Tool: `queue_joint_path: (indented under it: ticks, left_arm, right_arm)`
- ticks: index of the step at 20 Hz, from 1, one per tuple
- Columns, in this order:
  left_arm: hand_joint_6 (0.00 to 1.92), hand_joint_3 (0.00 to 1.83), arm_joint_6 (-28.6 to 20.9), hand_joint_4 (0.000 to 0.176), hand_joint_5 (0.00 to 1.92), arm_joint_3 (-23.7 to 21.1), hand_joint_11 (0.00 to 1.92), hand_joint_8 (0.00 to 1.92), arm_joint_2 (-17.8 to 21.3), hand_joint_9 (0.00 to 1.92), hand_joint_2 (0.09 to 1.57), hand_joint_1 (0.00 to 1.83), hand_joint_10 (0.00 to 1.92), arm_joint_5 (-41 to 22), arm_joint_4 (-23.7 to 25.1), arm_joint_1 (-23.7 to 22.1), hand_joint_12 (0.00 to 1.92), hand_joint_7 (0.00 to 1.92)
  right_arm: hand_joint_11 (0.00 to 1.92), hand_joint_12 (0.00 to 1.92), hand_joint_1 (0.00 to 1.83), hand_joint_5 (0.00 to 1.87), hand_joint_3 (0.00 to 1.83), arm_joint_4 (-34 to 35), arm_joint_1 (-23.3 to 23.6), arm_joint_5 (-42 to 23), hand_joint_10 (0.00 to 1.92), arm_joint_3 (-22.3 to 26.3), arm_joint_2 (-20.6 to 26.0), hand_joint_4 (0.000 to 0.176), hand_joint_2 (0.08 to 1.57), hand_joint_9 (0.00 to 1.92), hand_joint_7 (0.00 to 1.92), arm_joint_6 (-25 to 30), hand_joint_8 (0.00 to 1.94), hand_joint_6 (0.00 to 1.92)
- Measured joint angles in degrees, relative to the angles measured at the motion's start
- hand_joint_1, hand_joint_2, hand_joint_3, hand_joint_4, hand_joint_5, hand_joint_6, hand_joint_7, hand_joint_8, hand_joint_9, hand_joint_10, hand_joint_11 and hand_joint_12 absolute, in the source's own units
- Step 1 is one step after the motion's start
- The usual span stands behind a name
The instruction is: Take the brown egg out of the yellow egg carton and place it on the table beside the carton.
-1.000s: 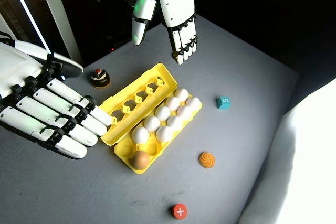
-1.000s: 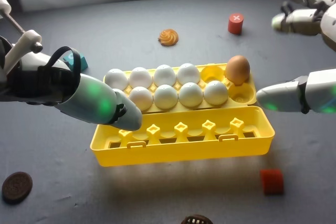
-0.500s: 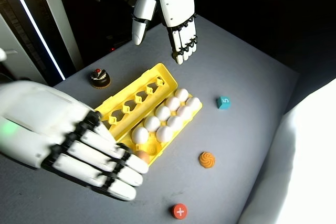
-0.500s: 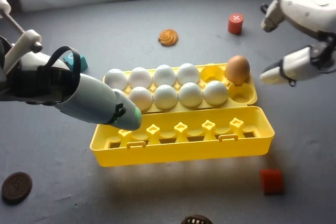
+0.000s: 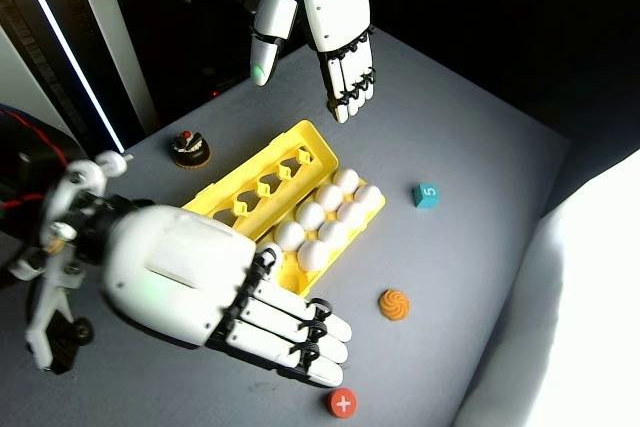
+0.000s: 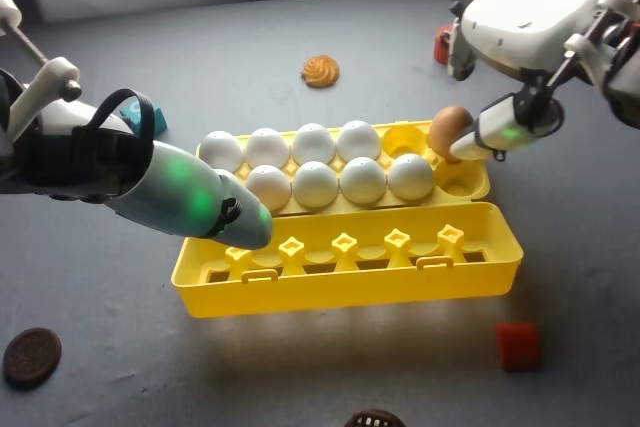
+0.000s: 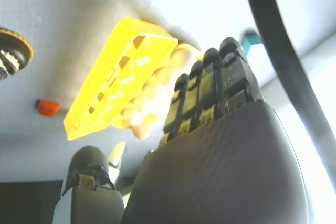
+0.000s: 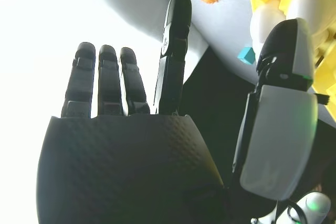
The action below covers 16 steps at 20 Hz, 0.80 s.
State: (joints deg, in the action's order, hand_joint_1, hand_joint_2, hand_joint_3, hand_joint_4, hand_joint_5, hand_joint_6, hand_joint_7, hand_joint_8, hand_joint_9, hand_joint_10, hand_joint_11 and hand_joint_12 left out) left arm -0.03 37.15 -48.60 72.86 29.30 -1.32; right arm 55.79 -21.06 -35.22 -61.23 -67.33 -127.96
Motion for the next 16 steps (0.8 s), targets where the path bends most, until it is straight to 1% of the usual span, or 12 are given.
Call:
queue_joint_path:
  ticks: [2, 3, 5, 8, 9, 10, 11, 12, 13, 14, 15, 16]
  left_arm:
    - [0.0, 0.03, 0.0, 0.0, 0.0, 0.0, 0.0, 0.0, 0.0, 0.0, 1.01, 0.0, 0.0, 0.0, -0.1, 0.0, 0.0, 0.0]
    - [0.0, 0.03, 0.0, 0.0, 0.0, 0.0, 0.0, 0.0, 0.0, 0.0, 1.01, 0.0, 0.0, 0.0, 0.0, 0.1, 0.0, 0.0]
    - [0.0, 0.03, 0.0, 0.0, 0.0, 0.0, 0.0, 0.0, 0.0, 0.0, 1.01, 0.0, 0.0, 0.0, 0.0, 0.1, 0.0, 0.0]
    - [0.0, 0.03, 0.0, 0.0, 0.0, 0.0, 0.0, 0.0, 0.0, 0.0, 1.02, 0.0, 0.0, 0.0, 0.0, 0.1, 0.0, 0.0]
    - [0.0, 0.03, 0.0, 0.0, 0.0, 0.0, 0.0, 0.0, 0.0, 0.0, 1.02, 0.0, 0.0, 0.0, 0.0, 0.1, 0.0, 0.0]
    - [0.0, 0.03, 0.0, 0.0, 0.0, 0.0, 0.0, 0.0, 0.0, 0.0, 1.02, 0.0, 0.0, 0.0, 0.0, 0.1, 0.0, 0.0]
    - [0.0, 0.03, 0.0, 0.0, 0.0, 0.0, 0.0, 0.0, 0.0, 0.0, 1.03, 0.0, 0.0, 0.0, 0.0, 0.1, 0.0, 0.0]
    - [0.0, 0.03, 0.0, 0.0, 0.0, 0.1, 0.0, 0.0, 0.0, 0.0, 1.03, 0.0, 0.0, 0.0, 0.0, 0.2, 0.0, 0.0]
    - [0.0, 0.02, 0.0, 0.0, 0.0, 0.2, 0.0, 0.0, 0.0, 0.0, 1.02, 0.0, 0.0, 0.0, -0.1, 0.2, 0.0, 0.0]
    - [0.0, 0.02, 0.0, 0.0, 0.0, 0.2, 0.0, 0.0, 0.0, 0.0, 1.02, 0.0, 0.0, 0.0, 0.0, 0.2, 0.0, 0.0]
    - [0.0, 0.02, 0.0, 0.0, 0.0, 0.2, 0.0, 0.0, 0.0, 0.0, 1.02, 0.0, 0.0, 0.0, 0.0, 0.2, 0.0, 0.0]
    - [0.0, 0.02, 0.0, 0.0, 0.0, 0.2, 0.0, 0.0, 0.0, 0.0, 1.02, 0.0, 0.0, 0.0, 0.0, 0.2, 0.0, 0.0]
  right_arm:
    - [0.0, 0.0, 0.7, 0.96, 0.0, -0.1, 0.0, 0.6, 0.0, -1.3, -1.3, 0.103, 0.79, 0.0, 0.0, 0.4, 0.0, 0.02]
    - [0.0, 0.0, 0.68, 0.96, 0.0, -0.1, -0.2, 1.0, 0.0, -2.0, -1.9, 0.108, 0.79, 0.0, 0.0, 0.7, 0.0, 0.01]
    - [0.0, 0.0, 0.73, 0.98, 0.0, -0.1, -0.3, 1.7, 0.0, -3.5, -2.8, 0.089, 0.79, 0.0, 0.0, 1.5, 0.0, 0.02]
    - [0.0, 0.0, 0.74, 0.99, 0.0, -0.1, -0.4, 3.2, 0.0, -4.9, -3.2, 0.097, 0.79, 0.0, 0.0, 2.3, 0.0, 0.02]
    - [0.0, 0.0, 0.75, 1.0, 0.0, -0.4, -0.7, 3.4, 0.0, -5.6, -3.6, 0.094, 0.79, 0.0, 0.0, 3.0, 0.0, 0.02]
    - [0.0, 0.0, 0.74, 1.0, 0.0, -0.5, -1.0, 3.5, 0.0, -6.1, -3.9, 0.106, 0.8, 0.0, 0.0, 3.3, 0.0, 0.02]
    - [0.0, 0.0, 0.74, 1.01, 0.0, -0.3, -1.1, 3.9, 0.0, -6.3, -4.0, 0.105, 0.8, 0.0, 0.0, 3.3, 0.0, 0.02]
    - [0.0, 0.0, 0.74, 0.99, 0.0, -0.3, -1.3, 4.2, 0.0, -6.8, -4.3, 0.096, 0.8, 0.0, 0.0, 3.6, 0.0, 0.01]
    - [0.0, 0.0, 0.74, 1.08, 0.01, -0.3, -1.3, 4.4, 0.0, -7.4, -4.8, 0.08, 0.82, 0.0, 0.0, 3.7, 0.0, 0.04]
    - [0.0, 0.0, 0.74, 1.08, 0.01, -0.3, -1.4, 4.3, 0.0, -7.5, -4.9, 0.08, 0.82, 0.0, 0.0, 3.8, 0.0, 0.04]
    - [0.0, 0.0, 0.77, 1.08, 0.0, -0.3, -1.4, 4.4, 0.0, -8.0, -5.3, 0.104, 0.81, 0.0, 0.0, 4.0, 0.0, 0.03]
    - [0.0, 0.0, 0.77, 1.09, 0.01, -0.4, -1.6, 4.4, 0.0, -8.5, -5.8, 0.102, 0.83, 0.0, 0.0, 4.3, 0.0, 0.03]
